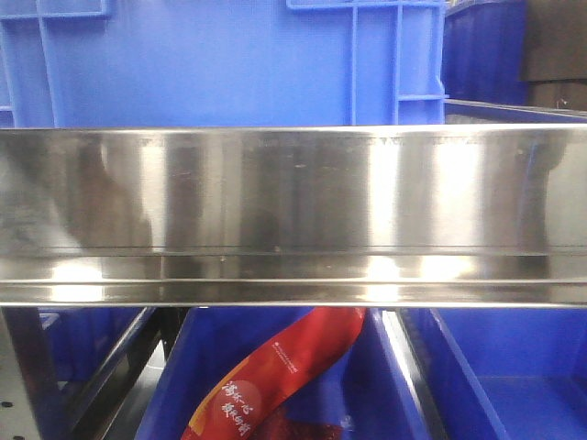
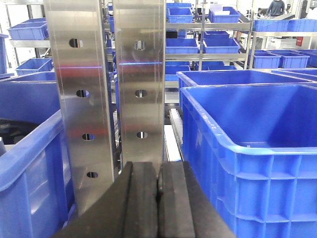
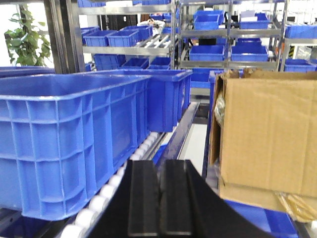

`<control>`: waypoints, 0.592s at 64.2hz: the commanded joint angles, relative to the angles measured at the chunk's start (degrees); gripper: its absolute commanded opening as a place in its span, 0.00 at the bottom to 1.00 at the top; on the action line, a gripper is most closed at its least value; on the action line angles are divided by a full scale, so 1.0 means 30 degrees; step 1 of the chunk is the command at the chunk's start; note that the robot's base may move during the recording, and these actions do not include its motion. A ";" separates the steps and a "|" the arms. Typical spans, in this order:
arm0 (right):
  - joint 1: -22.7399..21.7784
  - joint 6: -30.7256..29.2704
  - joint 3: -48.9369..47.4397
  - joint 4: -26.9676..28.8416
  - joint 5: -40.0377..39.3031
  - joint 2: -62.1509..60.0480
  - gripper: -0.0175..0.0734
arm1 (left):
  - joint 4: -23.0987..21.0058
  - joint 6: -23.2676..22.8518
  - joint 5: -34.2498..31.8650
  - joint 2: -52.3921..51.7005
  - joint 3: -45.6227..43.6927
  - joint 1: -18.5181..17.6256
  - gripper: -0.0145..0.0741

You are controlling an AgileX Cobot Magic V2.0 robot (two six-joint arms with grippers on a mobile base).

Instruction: Grab PVC pipe and place in blue bin

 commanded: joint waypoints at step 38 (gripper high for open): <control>-0.0098 0.0039 0.0124 -0.0030 -0.0051 -0.0080 0.01 | -0.0111 -0.0227 -0.0408 -0.3446 0.0053 0.0513 0.04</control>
